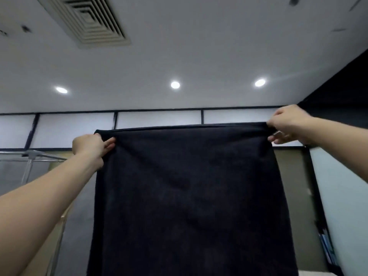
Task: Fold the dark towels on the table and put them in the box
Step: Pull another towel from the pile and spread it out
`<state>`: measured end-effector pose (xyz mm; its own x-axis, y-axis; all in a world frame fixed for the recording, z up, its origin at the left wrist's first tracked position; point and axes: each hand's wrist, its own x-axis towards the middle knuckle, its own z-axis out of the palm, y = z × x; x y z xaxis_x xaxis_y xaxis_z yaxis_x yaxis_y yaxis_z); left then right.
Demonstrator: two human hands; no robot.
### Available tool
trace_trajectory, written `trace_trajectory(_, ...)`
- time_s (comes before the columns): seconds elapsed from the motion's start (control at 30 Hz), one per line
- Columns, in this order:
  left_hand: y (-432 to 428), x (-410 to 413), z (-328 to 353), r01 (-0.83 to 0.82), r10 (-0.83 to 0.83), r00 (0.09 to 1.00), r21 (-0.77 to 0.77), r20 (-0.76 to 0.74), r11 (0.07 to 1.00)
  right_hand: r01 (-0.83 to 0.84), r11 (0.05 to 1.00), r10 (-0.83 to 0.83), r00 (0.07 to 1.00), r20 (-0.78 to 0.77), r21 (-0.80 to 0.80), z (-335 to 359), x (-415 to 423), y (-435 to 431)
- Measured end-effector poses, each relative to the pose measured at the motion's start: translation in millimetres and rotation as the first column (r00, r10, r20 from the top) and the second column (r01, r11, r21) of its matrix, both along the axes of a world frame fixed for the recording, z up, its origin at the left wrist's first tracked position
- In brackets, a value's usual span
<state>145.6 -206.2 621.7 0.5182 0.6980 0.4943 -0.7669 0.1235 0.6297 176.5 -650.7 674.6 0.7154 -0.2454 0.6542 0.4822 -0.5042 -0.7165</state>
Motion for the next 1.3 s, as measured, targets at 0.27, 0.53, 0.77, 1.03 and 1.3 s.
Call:
trace_trajectory(0.27, -10, -20, 34, -0.118, 0.105, 0.993, 0.299, 0.057, 0.947, 0.257, 0.95, -0.195, 0.932, 0.304, -0.178, 4, -7, -23)
trace_trajectory(0.53, -21, -28, 30, -0.676, 0.61, 0.713, 0.572, 0.347, 0.465, 0.517, 0.781, -0.306, 0.806, 0.506, -0.352, 15, 3, -29)
trace_trajectory(0.77, -17, -13, 40, -0.321, 0.291, 0.945, 0.606, 0.151, 0.728, 0.353, 0.877, -0.302, 0.932, 0.199, -0.325, 29, 1, -33)
trace_trajectory(1.03, 5, -1, 32, -0.19, 0.201, 0.979, 0.461, 0.025, 0.867, 0.167, 0.92, -0.054, 0.95, 0.307, -0.356, -7, 19, -28)
trace_trajectory(1.3, -5, -45, 44, -0.118, 0.313, 0.943, 0.769, -0.111, 0.629, 0.344, 0.791, -0.16, 0.914, 0.372, -0.507, -6, 16, -50)
